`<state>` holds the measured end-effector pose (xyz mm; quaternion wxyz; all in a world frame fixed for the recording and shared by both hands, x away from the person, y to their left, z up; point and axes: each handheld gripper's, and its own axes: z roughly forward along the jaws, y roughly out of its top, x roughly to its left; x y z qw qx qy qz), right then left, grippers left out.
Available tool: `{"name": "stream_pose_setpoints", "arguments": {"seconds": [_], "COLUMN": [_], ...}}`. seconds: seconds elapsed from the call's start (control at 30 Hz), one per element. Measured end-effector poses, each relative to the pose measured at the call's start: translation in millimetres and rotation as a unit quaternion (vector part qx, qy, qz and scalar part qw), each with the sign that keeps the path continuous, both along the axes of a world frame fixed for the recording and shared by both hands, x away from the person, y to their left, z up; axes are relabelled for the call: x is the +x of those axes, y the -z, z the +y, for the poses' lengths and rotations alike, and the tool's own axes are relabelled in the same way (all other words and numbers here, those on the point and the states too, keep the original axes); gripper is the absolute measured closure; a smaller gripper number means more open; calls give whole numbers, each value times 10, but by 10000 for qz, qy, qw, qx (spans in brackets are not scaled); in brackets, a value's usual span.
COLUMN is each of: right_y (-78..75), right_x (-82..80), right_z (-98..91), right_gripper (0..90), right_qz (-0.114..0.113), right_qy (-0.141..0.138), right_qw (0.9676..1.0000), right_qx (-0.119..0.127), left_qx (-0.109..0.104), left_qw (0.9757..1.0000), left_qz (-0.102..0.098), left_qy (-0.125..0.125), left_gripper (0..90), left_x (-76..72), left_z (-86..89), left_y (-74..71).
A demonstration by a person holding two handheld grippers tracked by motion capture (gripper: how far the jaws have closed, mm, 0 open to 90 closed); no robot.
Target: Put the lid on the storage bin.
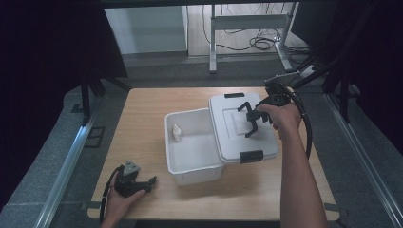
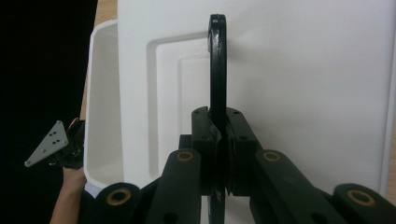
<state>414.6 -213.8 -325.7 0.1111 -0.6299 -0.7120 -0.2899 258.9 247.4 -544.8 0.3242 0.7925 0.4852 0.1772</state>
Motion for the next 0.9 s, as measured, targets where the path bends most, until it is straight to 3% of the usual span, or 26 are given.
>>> {"name": "stream_pose_setpoints", "arguments": {"seconds": [0.4, 0.9], "right_y": [-8, -191], "right_x": [-4, -11], "right_z": [72, 308], "right_gripper": [850, 850], "right_qz": [13, -127], "right_qy": [-56, -312], "right_qw": [10000, 9993], "right_qx": [75, 184], "left_qx": [6, -8], "left_qw": [10000, 10000], "left_qz": [0, -1], "left_qy": [1, -14], "left_gripper": [149, 149], "left_x": [0, -1], "left_z": [1, -2], "left_y": [0, 2]}}
